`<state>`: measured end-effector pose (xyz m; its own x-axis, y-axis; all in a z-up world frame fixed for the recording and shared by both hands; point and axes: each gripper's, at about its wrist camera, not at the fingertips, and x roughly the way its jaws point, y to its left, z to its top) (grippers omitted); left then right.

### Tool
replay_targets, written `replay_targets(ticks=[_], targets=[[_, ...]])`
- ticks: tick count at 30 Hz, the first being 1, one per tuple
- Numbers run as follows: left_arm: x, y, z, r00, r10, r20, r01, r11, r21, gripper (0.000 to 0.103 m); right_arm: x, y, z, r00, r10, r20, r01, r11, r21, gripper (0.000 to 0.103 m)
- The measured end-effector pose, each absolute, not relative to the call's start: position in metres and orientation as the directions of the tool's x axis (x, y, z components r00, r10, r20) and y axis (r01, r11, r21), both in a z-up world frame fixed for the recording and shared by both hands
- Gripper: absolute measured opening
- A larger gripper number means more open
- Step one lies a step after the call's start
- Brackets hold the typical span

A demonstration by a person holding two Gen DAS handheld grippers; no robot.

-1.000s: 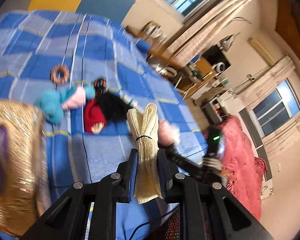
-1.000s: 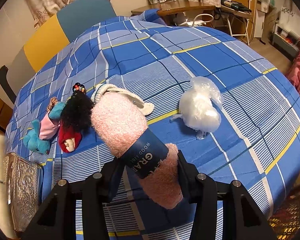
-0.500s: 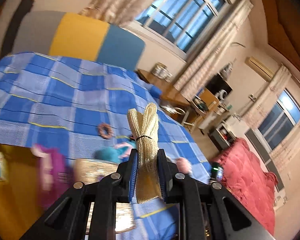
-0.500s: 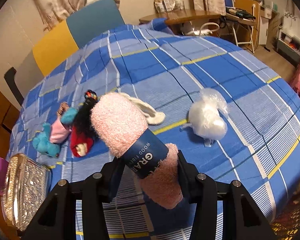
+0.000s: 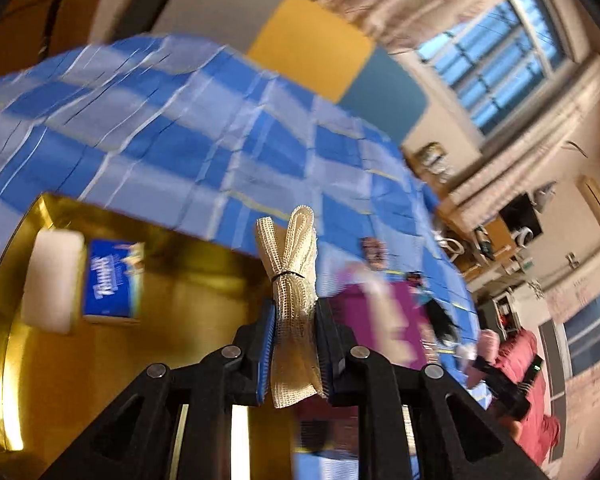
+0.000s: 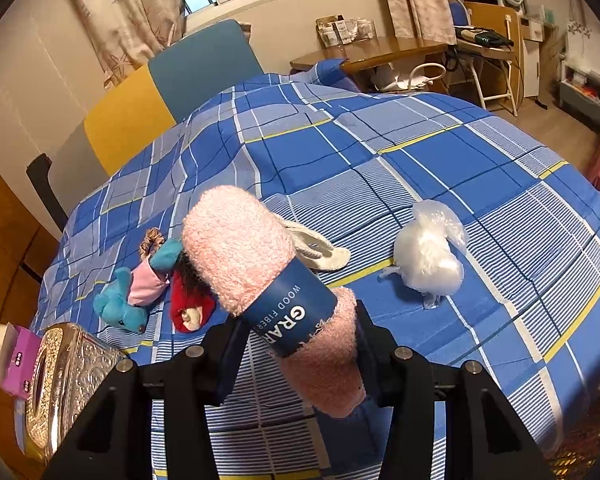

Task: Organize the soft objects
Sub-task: 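Carry the cream knit cloth with the left tool into the gold tray and release it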

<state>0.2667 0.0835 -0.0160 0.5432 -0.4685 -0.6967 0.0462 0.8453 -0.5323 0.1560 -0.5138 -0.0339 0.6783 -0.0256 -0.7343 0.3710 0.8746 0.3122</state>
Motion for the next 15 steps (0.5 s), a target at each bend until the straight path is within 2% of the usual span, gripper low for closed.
replay_targets(ticks=[8,13,15], targets=[[0.297,0.099,-0.078,0.441,-0.402,-0.802,0.004,0.895,-0.446,0.018,0.156,-0.518,-0.037,0.665,-0.048,-0.745,0.399,0.866,0.3,0.05],[0.303,0.108,-0.091,0.462,-0.316,-0.828,-0.04,0.926,-0.375,0.04,0.157,-0.519,-0.038,0.659,-0.054,-0.75,0.403,0.867,0.292,0.05],[0.302,0.111,-0.09,0.475,-0.302,-0.826,-0.047,0.929,-0.367,0.043,0.157,-0.518,-0.038,0.656,-0.059,-0.752,0.403,0.87,0.284,0.05]])
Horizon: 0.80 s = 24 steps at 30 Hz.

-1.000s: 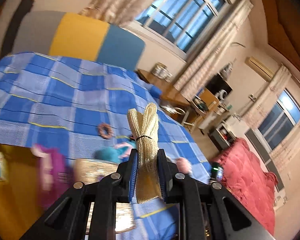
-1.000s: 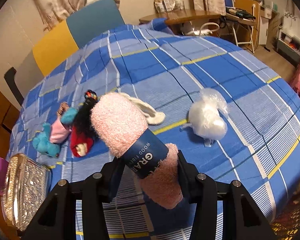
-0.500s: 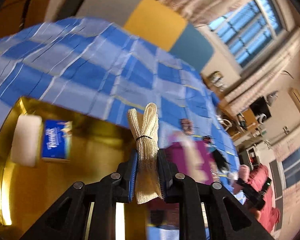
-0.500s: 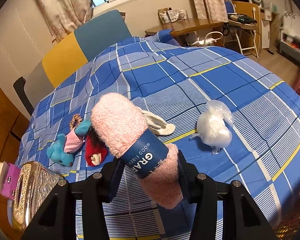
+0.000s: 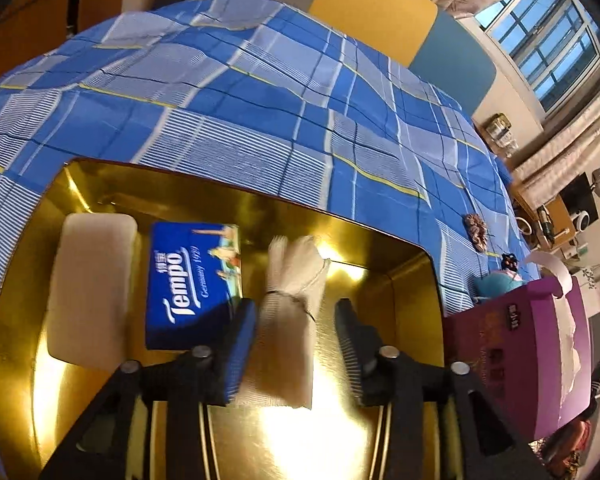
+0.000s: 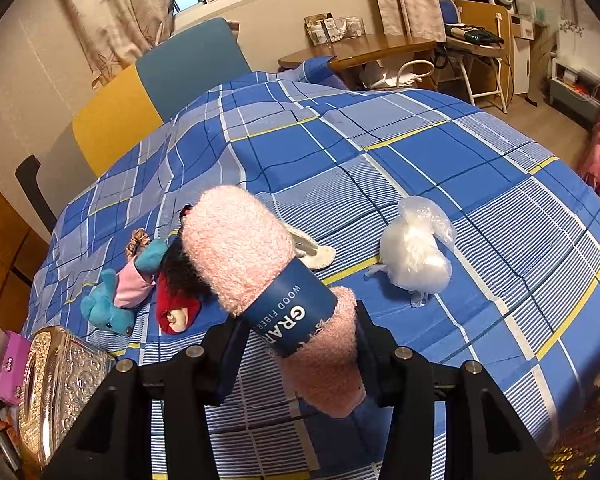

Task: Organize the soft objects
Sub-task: 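Carry the cream knit cloth with the left tool into the gold tray and release it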

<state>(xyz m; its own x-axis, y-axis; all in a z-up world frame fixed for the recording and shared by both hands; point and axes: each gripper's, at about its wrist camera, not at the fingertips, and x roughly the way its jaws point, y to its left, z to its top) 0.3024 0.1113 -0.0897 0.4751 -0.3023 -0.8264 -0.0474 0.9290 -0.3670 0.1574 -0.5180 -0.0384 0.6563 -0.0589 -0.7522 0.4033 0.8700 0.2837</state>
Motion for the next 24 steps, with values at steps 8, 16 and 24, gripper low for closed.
replay_targets(ticks=[8,16,24], targets=[[0.266,0.108,-0.069,0.558,-0.291,-0.777,-0.016,0.933,-0.361,0.044,0.152,-0.511,-0.032,0.682,-0.053,-0.73,0.399,0.863,0.31,0.05],[0.225,0.101,-0.065,0.57,-0.3,-0.764,0.032,0.938,-0.344,0.044,0.155,-0.468,-0.001,0.688,0.016,-0.725,0.334,0.881,0.336,0.05],[0.2,0.1,-0.068,0.566,-0.323,-0.759,0.05,0.932,-0.359,0.044,0.173,-0.362,0.088,0.737,0.101,-0.668,0.148,0.94,0.306,0.05]])
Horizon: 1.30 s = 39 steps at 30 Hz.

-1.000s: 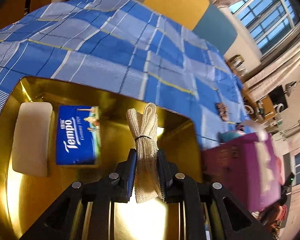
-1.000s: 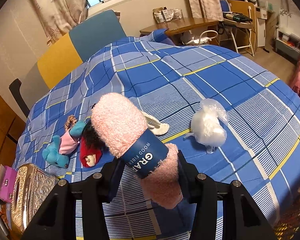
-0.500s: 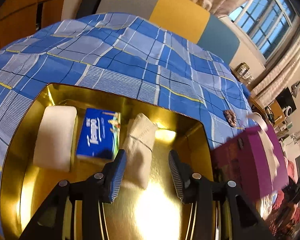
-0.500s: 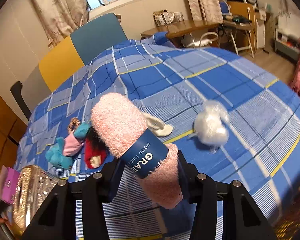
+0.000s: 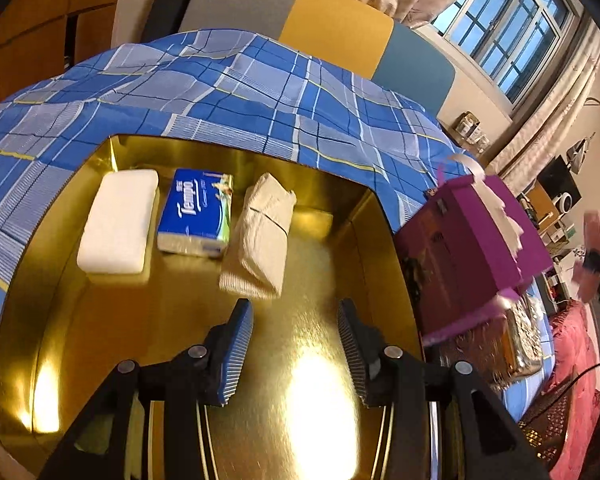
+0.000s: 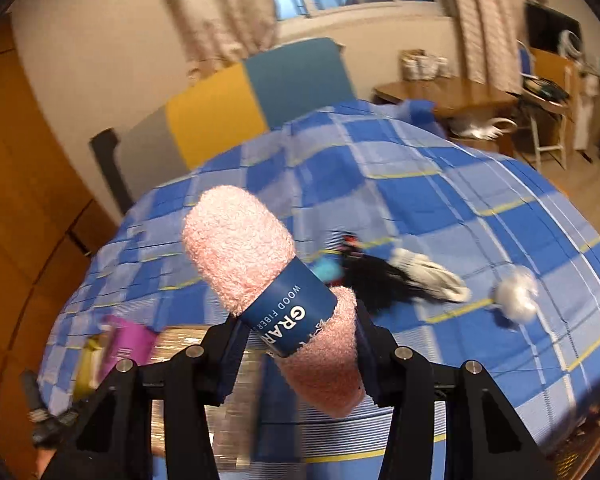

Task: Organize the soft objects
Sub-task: 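Carry the cream knit cloth with the left tool into the gold tray and release it, then carry the pink towel roll with the right tool into the gold tray and release it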

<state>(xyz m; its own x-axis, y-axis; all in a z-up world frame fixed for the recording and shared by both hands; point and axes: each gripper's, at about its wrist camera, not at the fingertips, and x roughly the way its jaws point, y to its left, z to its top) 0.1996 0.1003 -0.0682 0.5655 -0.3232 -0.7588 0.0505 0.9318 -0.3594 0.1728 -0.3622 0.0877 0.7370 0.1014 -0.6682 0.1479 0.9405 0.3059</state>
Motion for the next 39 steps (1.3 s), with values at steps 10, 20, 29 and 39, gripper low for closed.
replay_targets(ticks=[10,20,29,39], targets=[[0.173,0.117,-0.062,0.596,-0.302,-0.744,0.065,0.942,-0.33,0.044,0.19,-0.204,0.111,0.623,0.414,-0.664,-0.099,0.883,0.458,0.05],[0.154,0.154,-0.069,0.617,-0.268,-0.74,-0.008,0.938,-0.346,0.044,0.217,-0.066,0.032,0.407,0.517,-0.753,-0.102,0.845,0.526,0.05],[0.141,0.189,-0.069,0.645,-0.248,-0.723,-0.064,0.925,-0.374,0.044,0.259,-0.027,-0.033,0.407,0.326,-0.853,0.148,0.898,0.414,0.051],[0.135,0.217,-0.07,0.66,-0.241,-0.712,-0.114,0.904,-0.412,0.044,0.286,-0.007,-0.04,0.491,0.066,-0.868,0.277,0.934,0.227,0.063]])
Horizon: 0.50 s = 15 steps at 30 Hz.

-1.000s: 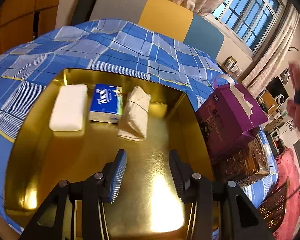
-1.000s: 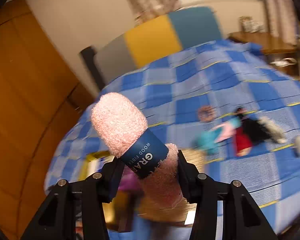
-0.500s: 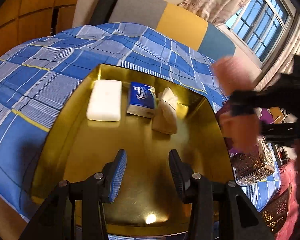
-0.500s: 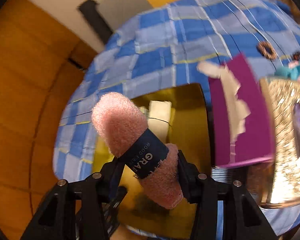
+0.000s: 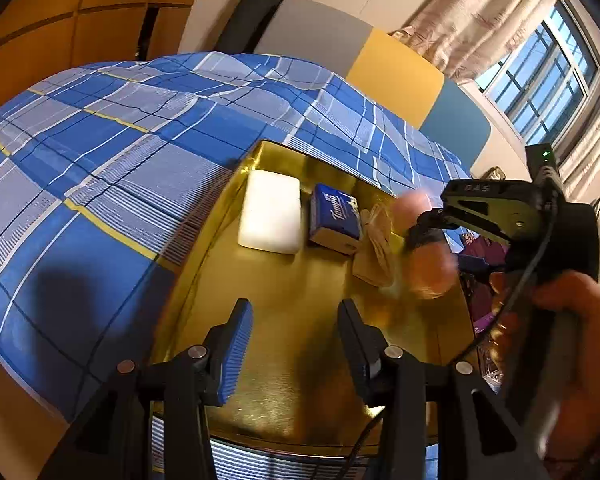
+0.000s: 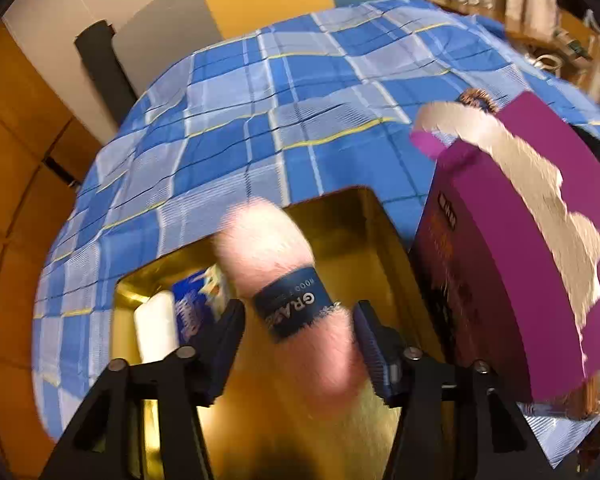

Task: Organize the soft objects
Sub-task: 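Carry the pink towel roll with the right tool into the gold tray and release it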

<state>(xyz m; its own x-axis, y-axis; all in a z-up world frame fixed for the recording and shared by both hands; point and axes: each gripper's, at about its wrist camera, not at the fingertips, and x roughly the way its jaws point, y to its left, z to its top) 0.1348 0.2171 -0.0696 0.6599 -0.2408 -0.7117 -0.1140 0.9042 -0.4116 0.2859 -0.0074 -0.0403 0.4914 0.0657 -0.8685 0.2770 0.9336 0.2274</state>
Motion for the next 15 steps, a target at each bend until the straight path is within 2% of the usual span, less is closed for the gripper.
replay_targets(ticks=[3,15], targets=[[0.135,0.22,-0.07,0.661,-0.247,-0.709,-0.119,0.898,-0.423,0.044,0.286,-0.005,-0.037,0.509,0.029,-0.86,0.288,0.936,0.202,0.069],[0.134,0.22,-0.073,0.663,-0.239,-0.709,-0.157,0.882,-0.444,0.044,0.243,0.015,-0.025,0.533,0.176,-0.827,0.054,0.969,0.241,0.074]])
